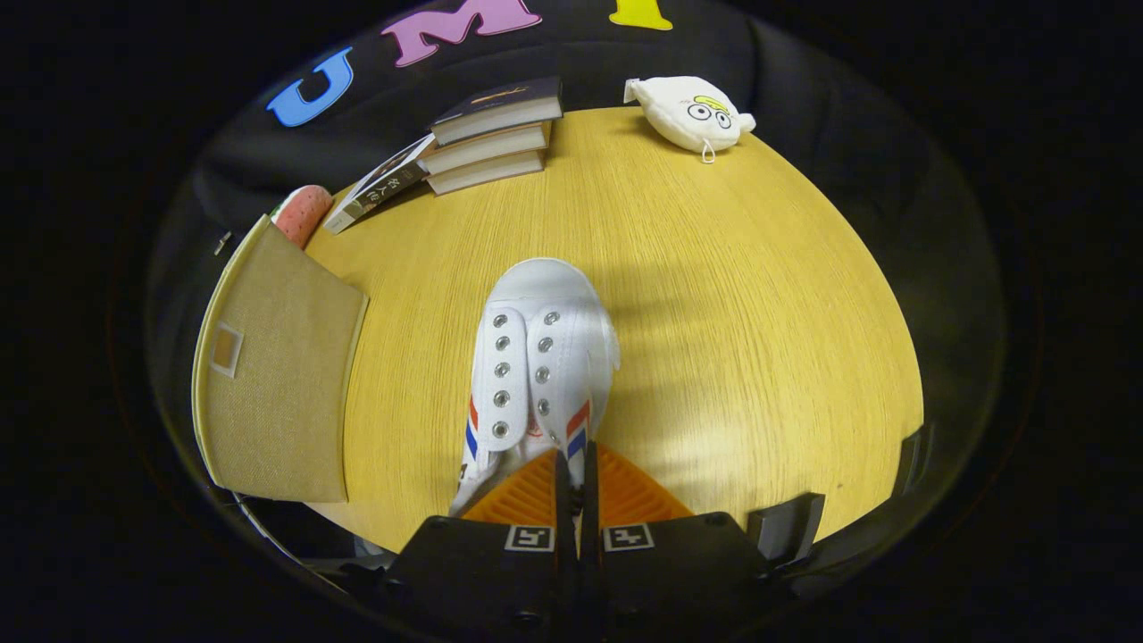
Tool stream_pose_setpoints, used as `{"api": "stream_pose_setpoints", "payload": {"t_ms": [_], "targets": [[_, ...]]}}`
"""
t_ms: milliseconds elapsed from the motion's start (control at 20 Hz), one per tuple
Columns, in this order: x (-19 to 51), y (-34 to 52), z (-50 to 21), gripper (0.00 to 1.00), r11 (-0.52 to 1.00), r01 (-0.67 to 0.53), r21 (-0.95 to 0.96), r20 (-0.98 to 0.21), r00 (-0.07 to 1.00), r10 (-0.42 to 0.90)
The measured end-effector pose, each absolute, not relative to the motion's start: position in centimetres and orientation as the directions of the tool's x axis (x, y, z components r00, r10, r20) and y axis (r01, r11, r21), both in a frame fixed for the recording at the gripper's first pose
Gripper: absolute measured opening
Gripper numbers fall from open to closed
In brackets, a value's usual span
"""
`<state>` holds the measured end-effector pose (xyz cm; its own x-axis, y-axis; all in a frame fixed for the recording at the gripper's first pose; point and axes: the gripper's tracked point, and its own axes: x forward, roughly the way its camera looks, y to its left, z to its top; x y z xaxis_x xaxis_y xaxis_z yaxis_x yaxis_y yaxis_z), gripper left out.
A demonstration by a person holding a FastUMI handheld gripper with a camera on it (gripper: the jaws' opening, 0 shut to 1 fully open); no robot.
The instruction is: Open the storage box then place both shoes into the box .Put the left shoe in first, then the right shoe, with the right side of both shoes facing outward in a uniform manner.
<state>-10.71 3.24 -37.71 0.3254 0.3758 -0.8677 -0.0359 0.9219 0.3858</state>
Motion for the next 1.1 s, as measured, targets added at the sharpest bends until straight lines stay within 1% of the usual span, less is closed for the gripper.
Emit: {"api": "stream_pose_setpoints", "payload": {"t_ms": [250, 500, 650, 750, 850, 950, 1100], "targets": [[-9.6, 2.3, -33.4, 0.05, 0.888, 0.024, 0.459, -0.816, 0.406, 0.411], [-7.6, 3.6, -25.5, 0.05, 0.857, -0.018, 0.516, -0.739, 0.496, 0.455], [-6.6, 7.1, -19.6, 0.05, 0.826, -0.066, 0.56, -0.682, 0.528, 0.505], [-6.2, 10.5, -16.5, 0.05, 0.794, -0.092, 0.601, -0.654, 0.515, 0.554], [-6.2, 14.0, -14.6, 0.05, 0.771, -0.122, 0.625, -0.645, 0.476, 0.597], [-6.4, 17.2, -13.7, 0.05, 0.767, -0.151, 0.624, -0.654, 0.435, 0.618], [-7.6, 21.7, -13.6, 0.05, 0.763, -0.159, 0.627, -0.68, 0.365, 0.635]]}}
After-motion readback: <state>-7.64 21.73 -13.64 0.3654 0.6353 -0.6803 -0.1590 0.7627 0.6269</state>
